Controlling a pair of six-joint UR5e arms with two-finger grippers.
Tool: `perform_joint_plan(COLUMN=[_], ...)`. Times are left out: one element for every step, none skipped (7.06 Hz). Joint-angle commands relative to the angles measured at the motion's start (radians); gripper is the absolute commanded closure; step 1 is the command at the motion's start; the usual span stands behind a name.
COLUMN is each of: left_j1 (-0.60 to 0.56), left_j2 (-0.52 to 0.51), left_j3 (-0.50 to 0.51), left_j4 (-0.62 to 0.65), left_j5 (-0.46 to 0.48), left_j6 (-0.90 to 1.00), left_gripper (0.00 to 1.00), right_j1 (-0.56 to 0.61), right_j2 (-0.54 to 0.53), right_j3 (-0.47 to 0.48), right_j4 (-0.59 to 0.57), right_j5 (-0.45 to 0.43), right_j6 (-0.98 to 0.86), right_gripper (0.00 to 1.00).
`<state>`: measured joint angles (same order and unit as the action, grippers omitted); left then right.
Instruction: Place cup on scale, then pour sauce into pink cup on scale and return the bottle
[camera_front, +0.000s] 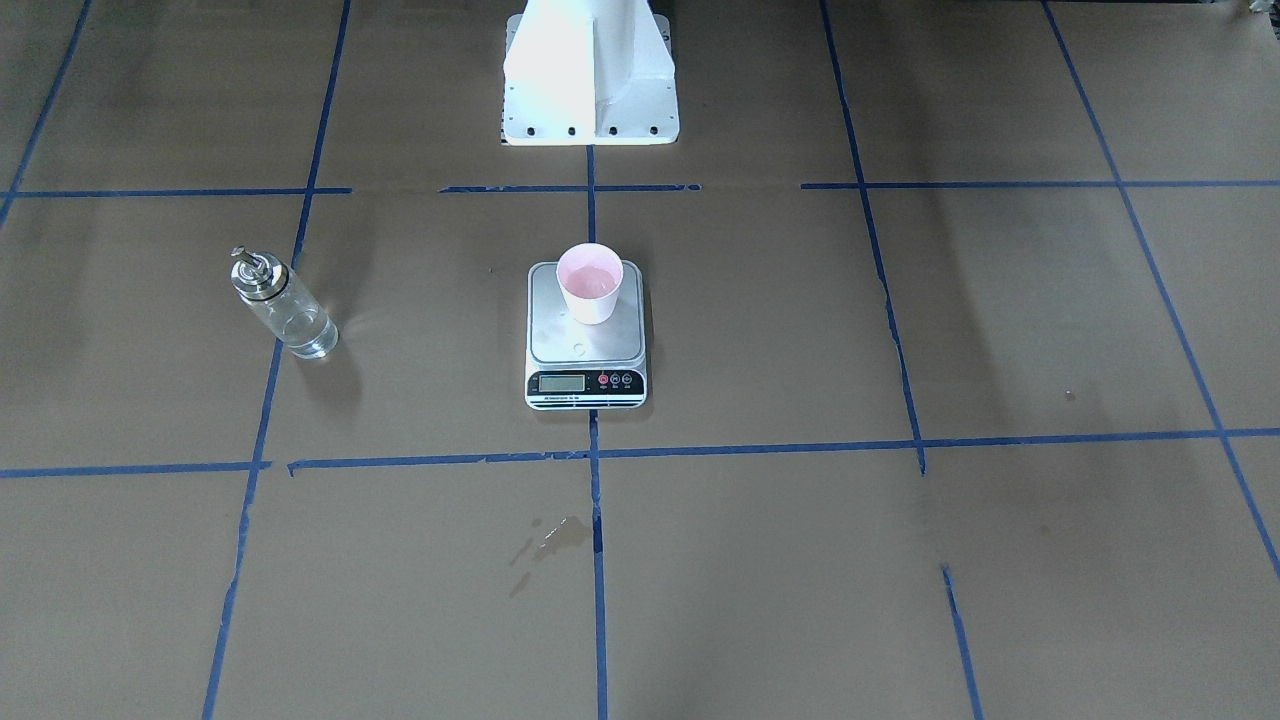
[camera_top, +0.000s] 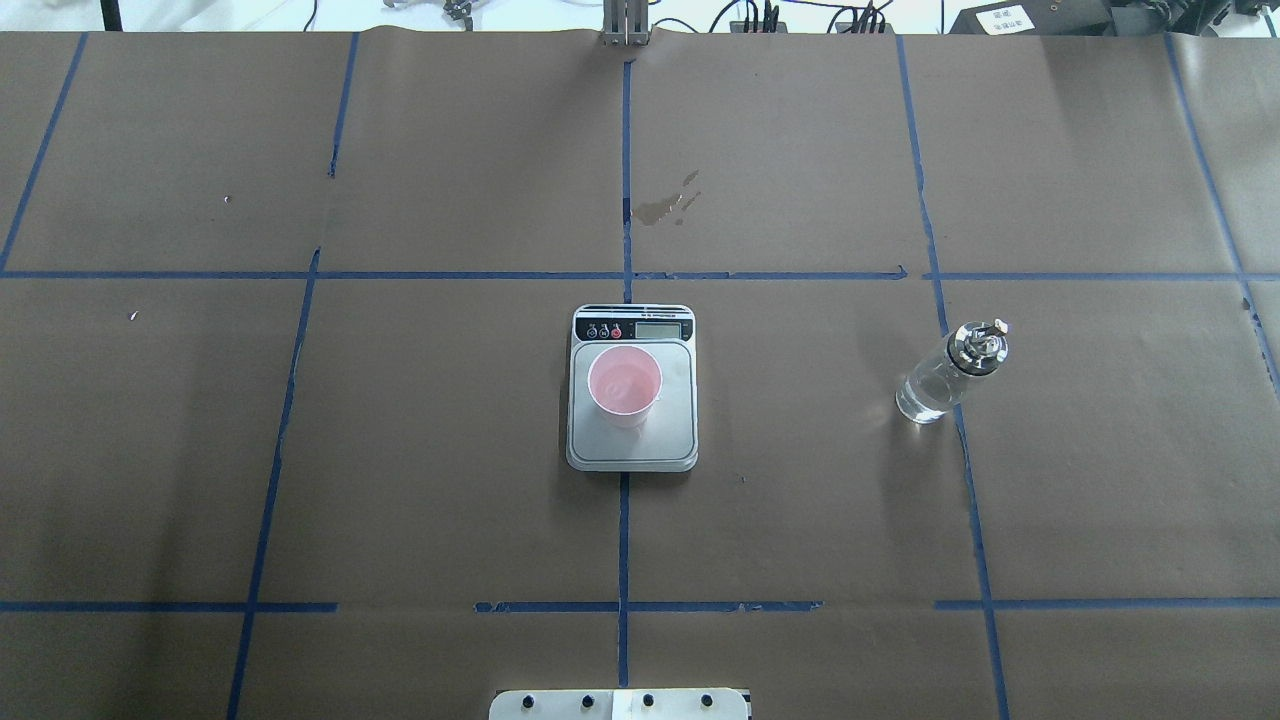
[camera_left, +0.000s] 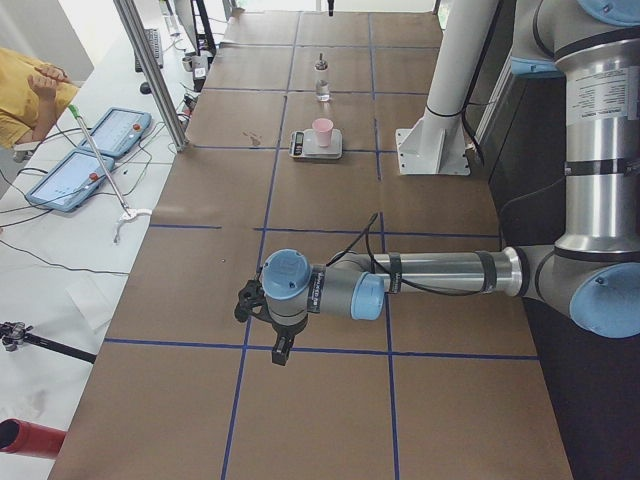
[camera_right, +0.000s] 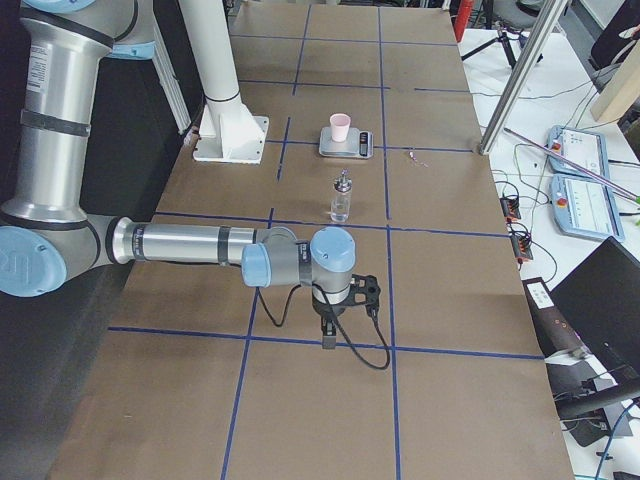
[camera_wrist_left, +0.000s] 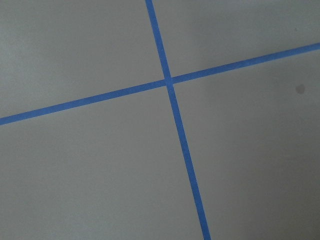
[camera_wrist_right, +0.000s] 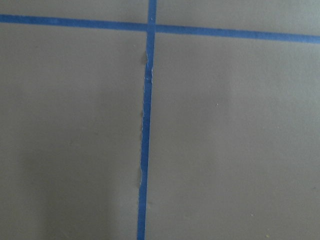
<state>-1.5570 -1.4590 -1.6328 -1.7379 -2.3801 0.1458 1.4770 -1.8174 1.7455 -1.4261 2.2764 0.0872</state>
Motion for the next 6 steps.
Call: perform_joint_plan(left_j1=[0.0, 0.0, 0.0, 0.0, 0.0, 0.002], left_j2=[-0.004, -0.008, -0.008, -0.008, -0.009, -0.023], left_j3=[-0.007, -0.007, -0.005, -0.007, -0.001, -0.002], left_j4=[0.003, 0.008, 0.008, 0.009, 0.009, 0.014], left_j5=[0.004, 0.004, 0.007, 0.007, 0.007, 0.009], left_j6=[0.0, 0.0, 0.0, -0.002, -0.002, -0.003], left_gripper=[0.0, 0.0, 0.0, 0.0, 0.0, 0.0], right_j1=[0.032, 0.037, 0.034, 0.036, 0.045, 0.043], right_j2=[-0.017, 0.016, 0.021, 0.038, 0.068, 0.087], right_j3=[-0.003, -0.001, -0.003, 0.0, -0.004, -0.02], right_j4=[0.058, 0.017, 0.013, -0.008, -0.031, -0.033], right_j5=[0.067, 0.055, 0.054, 0.067, 0.055, 0.055], right_j6=[0.003, -0.012, -0.073, -0.111, -0.11, -0.107], right_gripper=[0.0, 0.0, 0.0, 0.0, 0.0, 0.0])
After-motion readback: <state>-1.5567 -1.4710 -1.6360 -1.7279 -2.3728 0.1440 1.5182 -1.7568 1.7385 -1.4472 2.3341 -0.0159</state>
